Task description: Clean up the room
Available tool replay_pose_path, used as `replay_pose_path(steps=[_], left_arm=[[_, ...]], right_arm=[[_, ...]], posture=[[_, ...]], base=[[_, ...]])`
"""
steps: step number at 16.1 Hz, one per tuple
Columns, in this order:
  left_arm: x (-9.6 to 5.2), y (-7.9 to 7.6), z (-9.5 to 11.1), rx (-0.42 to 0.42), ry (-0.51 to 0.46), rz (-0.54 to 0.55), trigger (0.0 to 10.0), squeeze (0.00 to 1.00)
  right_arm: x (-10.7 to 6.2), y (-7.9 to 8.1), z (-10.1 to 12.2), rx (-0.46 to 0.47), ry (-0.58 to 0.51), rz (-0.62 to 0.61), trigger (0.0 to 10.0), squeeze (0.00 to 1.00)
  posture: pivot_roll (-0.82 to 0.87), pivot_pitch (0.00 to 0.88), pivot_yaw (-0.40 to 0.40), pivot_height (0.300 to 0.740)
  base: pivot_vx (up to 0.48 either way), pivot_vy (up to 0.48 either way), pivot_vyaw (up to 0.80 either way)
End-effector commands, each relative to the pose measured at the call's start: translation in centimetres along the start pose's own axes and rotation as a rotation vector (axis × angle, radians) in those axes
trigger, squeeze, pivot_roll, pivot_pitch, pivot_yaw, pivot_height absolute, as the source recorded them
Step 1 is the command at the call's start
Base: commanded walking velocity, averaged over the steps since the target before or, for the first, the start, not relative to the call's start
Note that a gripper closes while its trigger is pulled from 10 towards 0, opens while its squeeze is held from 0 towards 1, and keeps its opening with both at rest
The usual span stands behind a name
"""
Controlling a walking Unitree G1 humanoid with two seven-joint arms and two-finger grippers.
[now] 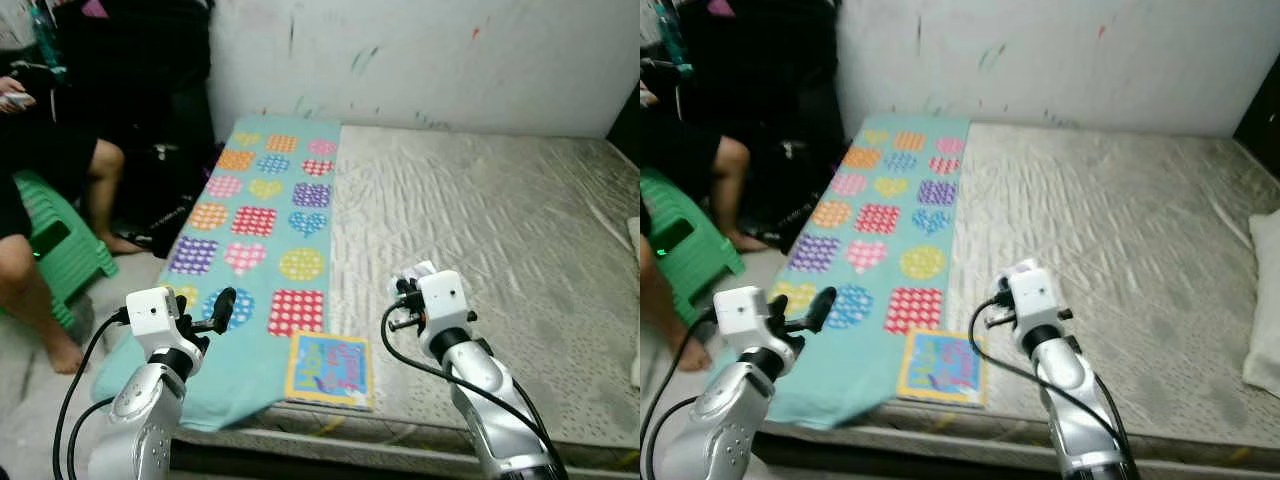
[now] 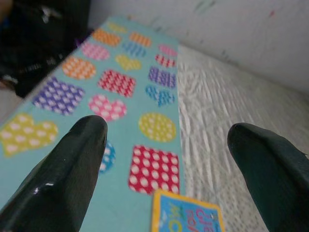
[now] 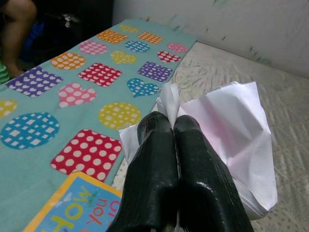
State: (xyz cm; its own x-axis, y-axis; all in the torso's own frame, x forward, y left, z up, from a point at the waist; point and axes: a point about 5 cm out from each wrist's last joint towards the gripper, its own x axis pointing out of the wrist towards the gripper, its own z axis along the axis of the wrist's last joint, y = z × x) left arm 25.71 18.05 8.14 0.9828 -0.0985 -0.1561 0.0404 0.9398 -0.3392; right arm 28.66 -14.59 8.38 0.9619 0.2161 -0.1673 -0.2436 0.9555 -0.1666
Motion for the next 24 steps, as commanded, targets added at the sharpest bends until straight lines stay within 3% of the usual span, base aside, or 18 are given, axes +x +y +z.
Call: replay_pose_path(steps=[1, 6, 13, 24], left_arm=[[0.29, -0.78, -0.11, -0.013, 0.001, -0.022, 10.0, 0.00], [0.29, -0.73, -0.01, -0.039, -0.013, -0.024, 10.0, 0.00], [0.35, -0.72, -0.16, -0.041, -0.006, -0.021, 10.0, 0.00], [0.52, -0.63, -0.11, -0.042, -0.007, -0.013, 10.0, 0.00]], right_arm=[[-0.19, -0.94, -0.16, -0.008, 0.009, -0.024, 10.0, 0.00], [-0.11, -0.88, -0.16, -0.015, 0.008, -0.012, 10.0, 0.00], [-0.06, -0.78, -0.21, -0.027, 0.005, 0.003, 10.0, 0.00], [-0.11, -0.29, 0.20, -0.065, -0.030, 0.047, 10.0, 0.00]], posture=[[-0.18, 0.000, 0.010, 0.740], [-0.18, 0.000, 0.010, 0.740], [-0.18, 0.000, 0.007, 0.740], [-0.19, 0.000, 0.011, 0.740]], base=[[0.000, 0.349, 0.00], [0.000, 0.000, 0.00], [0.000, 0.466, 0.00], [0.000, 0.000, 0.06]])
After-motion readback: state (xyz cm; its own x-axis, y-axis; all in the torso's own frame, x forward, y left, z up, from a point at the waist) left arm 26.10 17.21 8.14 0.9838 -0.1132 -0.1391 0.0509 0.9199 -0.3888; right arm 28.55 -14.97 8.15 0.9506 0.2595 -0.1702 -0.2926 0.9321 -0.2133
